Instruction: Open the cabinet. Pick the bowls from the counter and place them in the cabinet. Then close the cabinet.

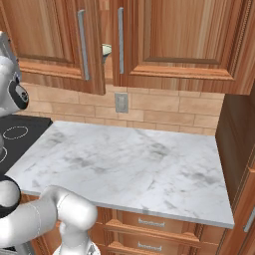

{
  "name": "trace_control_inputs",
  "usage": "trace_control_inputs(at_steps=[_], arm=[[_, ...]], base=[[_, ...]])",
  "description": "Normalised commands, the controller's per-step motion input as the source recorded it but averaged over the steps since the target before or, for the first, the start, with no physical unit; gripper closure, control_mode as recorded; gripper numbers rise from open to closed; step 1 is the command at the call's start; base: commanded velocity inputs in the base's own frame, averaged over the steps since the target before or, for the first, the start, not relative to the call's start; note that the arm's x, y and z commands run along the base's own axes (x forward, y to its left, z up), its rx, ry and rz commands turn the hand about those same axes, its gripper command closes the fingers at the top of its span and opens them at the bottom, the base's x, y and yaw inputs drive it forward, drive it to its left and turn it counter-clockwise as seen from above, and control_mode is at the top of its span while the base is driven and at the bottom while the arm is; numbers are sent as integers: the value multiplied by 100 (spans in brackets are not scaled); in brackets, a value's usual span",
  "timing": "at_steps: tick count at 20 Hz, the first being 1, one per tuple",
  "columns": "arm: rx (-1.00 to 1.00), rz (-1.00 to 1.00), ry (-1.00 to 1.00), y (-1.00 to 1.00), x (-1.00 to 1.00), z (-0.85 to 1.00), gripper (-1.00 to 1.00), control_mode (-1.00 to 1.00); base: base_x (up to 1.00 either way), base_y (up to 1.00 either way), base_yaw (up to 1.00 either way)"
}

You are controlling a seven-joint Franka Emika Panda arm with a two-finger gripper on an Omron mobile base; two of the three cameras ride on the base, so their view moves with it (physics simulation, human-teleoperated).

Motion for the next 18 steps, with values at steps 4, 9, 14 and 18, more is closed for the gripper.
trace_control_inputs(at_steps=[4,9,14,18], arm=[[0,12,-87,6,100,-90,-100,-100],[11,0,-56,12,100,-65,-100,-100],[21,0,-14,0,100,-17,-100,-100],[18,0,18,-8,100,0,-100,-100]], base=[[0,0,0],[0,0,0],[0,0,0],[0,0,0]])
